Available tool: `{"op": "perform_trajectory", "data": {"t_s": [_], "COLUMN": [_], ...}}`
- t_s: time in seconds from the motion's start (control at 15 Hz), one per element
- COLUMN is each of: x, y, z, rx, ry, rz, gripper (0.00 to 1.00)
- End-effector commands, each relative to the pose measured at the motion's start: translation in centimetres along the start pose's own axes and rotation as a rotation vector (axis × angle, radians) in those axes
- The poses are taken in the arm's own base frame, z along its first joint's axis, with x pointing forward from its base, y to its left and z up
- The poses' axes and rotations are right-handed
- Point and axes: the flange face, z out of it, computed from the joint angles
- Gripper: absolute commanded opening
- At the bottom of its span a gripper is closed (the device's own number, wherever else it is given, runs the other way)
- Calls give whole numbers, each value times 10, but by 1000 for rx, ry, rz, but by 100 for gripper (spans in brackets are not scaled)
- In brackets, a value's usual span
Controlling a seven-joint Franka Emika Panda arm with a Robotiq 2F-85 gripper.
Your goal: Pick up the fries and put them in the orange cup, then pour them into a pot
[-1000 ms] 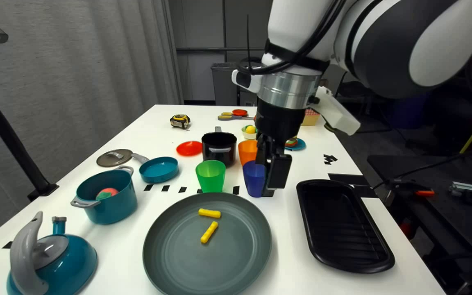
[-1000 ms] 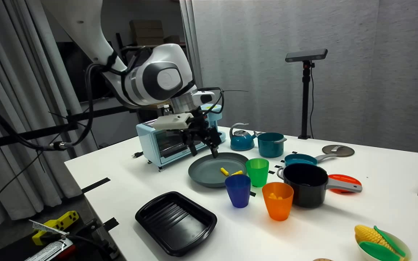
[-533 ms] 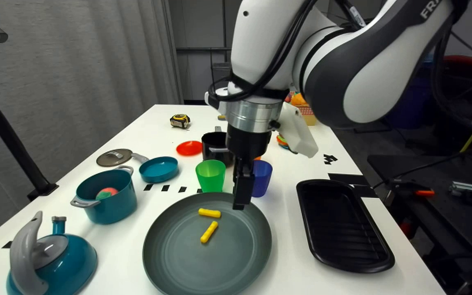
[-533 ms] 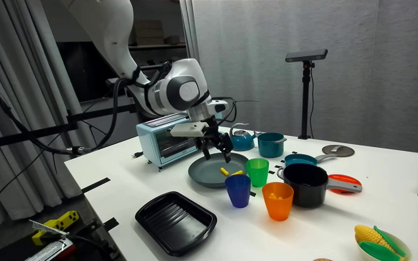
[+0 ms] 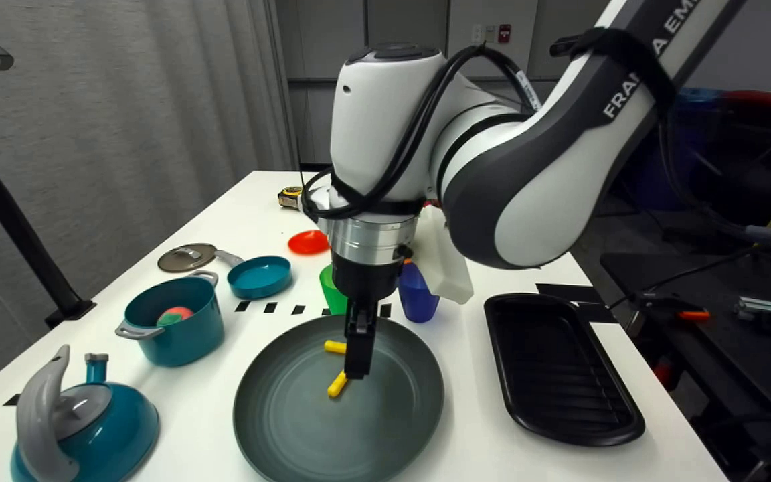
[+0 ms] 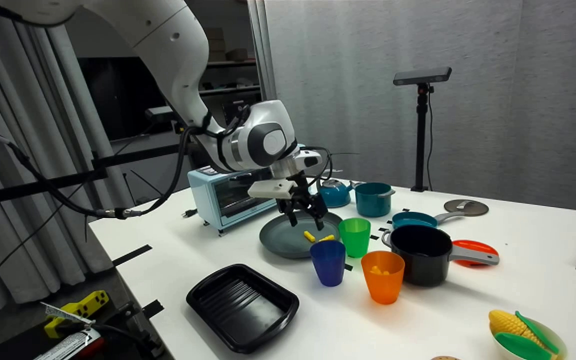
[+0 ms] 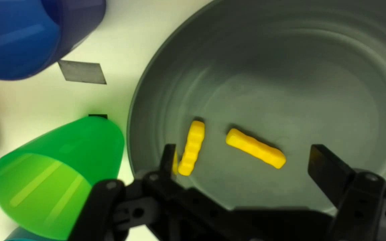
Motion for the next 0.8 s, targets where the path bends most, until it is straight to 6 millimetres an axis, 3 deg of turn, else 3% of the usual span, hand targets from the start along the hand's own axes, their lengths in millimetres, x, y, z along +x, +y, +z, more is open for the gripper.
{"op": "perform_trajectory", "data": {"t_s": [0.0,0.4,0.73], "x": [17,25,31], "y": [-2,7,12], "z": [22,46,54], "rx": [-17,-42,-46], "ry": [11,2,3], "rz": [5,13,15], "gripper": [100,100,100]}}
